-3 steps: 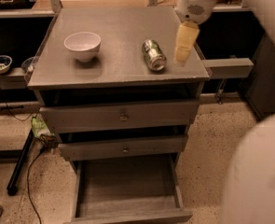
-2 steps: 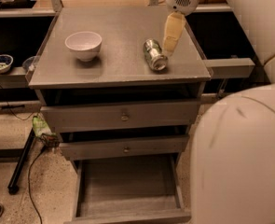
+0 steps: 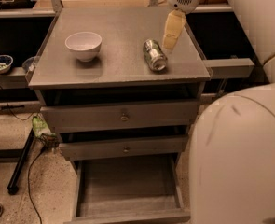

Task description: Place green can into bottom drawer

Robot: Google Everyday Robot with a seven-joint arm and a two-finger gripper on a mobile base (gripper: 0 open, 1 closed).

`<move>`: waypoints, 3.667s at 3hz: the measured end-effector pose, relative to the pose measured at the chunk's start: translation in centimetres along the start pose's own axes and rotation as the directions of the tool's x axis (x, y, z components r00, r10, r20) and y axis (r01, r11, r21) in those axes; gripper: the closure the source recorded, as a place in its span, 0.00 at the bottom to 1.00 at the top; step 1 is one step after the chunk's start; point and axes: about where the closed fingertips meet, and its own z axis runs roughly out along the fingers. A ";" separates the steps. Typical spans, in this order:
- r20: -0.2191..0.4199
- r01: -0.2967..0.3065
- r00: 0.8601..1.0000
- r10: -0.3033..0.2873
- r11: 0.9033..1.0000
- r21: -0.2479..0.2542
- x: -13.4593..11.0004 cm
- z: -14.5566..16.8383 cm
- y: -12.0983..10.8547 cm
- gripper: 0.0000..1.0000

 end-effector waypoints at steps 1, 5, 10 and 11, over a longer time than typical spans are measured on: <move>-0.030 -0.052 0.998 0.051 0.997 -0.062 -0.1 2.3 0.6 0.00; 0.009 -0.150 0.988 0.152 0.985 -0.090 -3.3 7.6 -2.7 0.00; 0.030 -0.121 0.992 0.124 0.989 -0.088 -2.6 11.1 -3.3 0.00; 0.028 -0.121 0.992 0.123 0.989 -0.088 -2.7 11.1 -3.3 0.00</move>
Offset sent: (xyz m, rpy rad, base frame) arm -0.0138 -0.0024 -0.0281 -0.0154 0.1836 -0.0617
